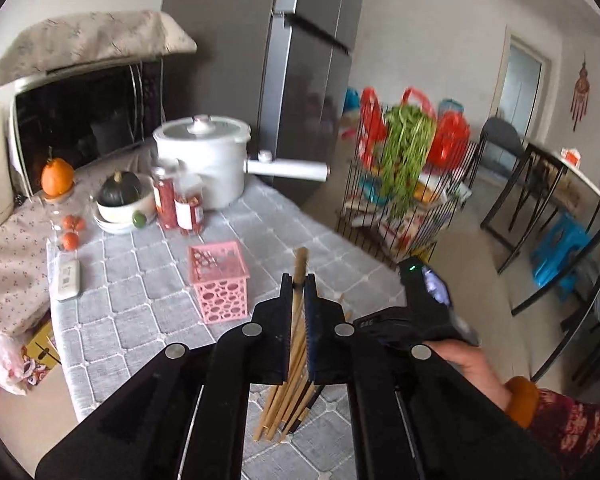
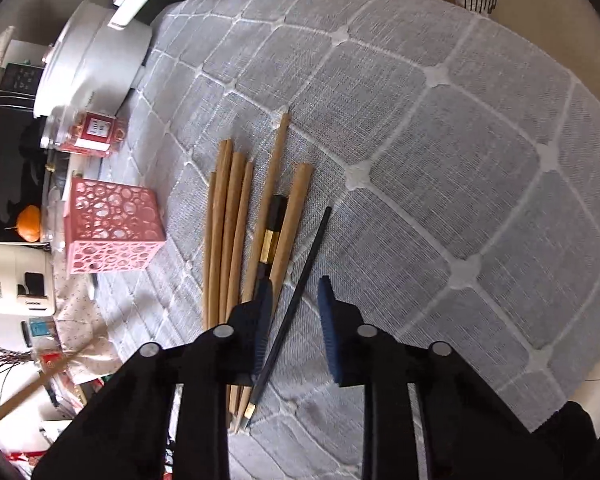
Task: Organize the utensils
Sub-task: 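Lower the left tool and grasp a wooden chopstick while the right tool grasps the black chopstick, then carry the chopsticks into the pink holder and open both tools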
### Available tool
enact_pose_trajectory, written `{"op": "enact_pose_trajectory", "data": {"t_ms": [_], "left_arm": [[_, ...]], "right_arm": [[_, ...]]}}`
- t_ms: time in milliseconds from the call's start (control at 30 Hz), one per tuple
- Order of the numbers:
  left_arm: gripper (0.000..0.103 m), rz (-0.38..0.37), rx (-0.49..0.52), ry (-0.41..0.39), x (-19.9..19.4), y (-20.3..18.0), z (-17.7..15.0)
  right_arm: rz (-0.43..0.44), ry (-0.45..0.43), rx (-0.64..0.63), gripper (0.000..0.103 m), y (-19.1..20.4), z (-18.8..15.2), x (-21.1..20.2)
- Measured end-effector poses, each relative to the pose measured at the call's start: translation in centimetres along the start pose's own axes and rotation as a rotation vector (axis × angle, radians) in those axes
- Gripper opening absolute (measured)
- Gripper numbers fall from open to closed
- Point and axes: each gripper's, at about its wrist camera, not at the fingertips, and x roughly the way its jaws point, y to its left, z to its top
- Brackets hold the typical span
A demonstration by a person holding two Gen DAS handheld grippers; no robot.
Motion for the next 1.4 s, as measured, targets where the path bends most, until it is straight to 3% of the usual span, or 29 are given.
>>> {"op": "enact_pose_trajectory", "data": {"t_ms": [100, 400, 667, 1000, 1400], "left_arm": [[0.005, -0.016, -0.008, -0.017, -0.7, 0.6, -0.1], [0.005, 0.008, -0.053, -0.029, -1.9, 2.9, -1.2], [0.005, 0.033, -0.110, -0.084, -3.2, 3.8, -0.4], [0.005, 0.103, -0.217, -0.182, -3.3, 6.0, 4.3], [0.005, 0.192, -0.253, -0.237, 1.3, 8.0, 10.0]], "right_arm": [[-0.031, -0.018, -0.009, 0.009, 0.5, 0.1, 0.8], [-0.020, -0.074, -0.073, 0.005, 1.5, -0.2, 0.7], [0.088, -0.222, -0.188, 0.005, 1.9, -3.0, -7.6], [0.257, -0.458, -0.326, 0.005, 6.7, -4.2, -19.0], [0.311, -0.520, -0.418, 0.005, 13.0, -0.7, -22.7]]}}
